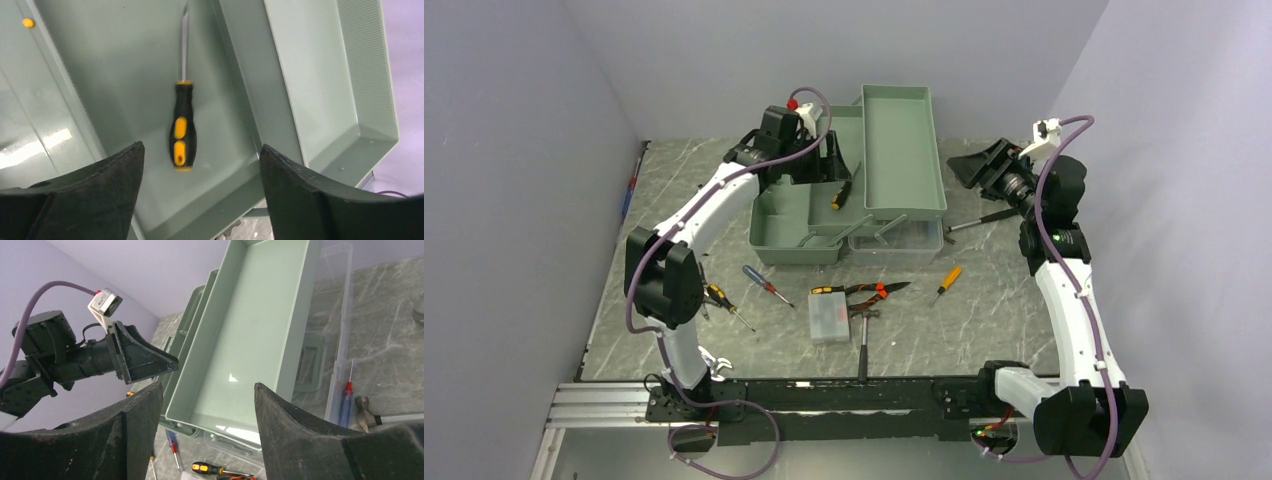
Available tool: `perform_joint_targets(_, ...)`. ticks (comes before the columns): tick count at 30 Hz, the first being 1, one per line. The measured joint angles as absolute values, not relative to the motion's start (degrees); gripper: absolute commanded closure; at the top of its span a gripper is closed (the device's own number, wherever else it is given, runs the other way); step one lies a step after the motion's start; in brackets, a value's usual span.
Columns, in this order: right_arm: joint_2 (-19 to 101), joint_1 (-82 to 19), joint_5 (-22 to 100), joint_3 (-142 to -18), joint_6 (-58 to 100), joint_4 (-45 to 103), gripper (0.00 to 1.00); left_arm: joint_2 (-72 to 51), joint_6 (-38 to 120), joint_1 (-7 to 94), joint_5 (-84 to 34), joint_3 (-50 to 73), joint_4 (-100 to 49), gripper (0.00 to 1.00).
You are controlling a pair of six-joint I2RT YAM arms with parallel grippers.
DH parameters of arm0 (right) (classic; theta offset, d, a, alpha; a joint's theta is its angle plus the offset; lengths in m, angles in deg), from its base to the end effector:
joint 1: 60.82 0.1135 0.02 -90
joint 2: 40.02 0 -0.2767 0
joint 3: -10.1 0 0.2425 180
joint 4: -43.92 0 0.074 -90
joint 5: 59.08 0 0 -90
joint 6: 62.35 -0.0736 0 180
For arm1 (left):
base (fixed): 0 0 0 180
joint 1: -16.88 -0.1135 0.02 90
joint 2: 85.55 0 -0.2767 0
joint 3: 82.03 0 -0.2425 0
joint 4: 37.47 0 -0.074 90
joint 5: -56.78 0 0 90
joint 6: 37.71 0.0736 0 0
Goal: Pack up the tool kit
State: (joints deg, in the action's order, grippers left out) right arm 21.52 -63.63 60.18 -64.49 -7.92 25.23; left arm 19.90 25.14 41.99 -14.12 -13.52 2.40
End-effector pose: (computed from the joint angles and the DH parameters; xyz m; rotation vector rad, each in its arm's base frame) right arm 0.2634 0.0231 0.3979 0.1772 1.7199 0.8514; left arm 0.4010 -0.2145 0.3258 0.1620 2.2543 -0.8690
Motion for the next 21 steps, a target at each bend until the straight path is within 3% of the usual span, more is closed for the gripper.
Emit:
perform_joint_targets(11,25.45,-59.83,58.91,-70.31,-4.38,16.68,0.29,9.76,28.28,42.31,-26.8,-13.26,11.18,0.01)
perform_joint_targets(21,27.2,-38.15,48.81,-78.59,1.26,6.54,0.15,-20.3,26.43,38.75,-40.72,11.2,14.44,0.0)
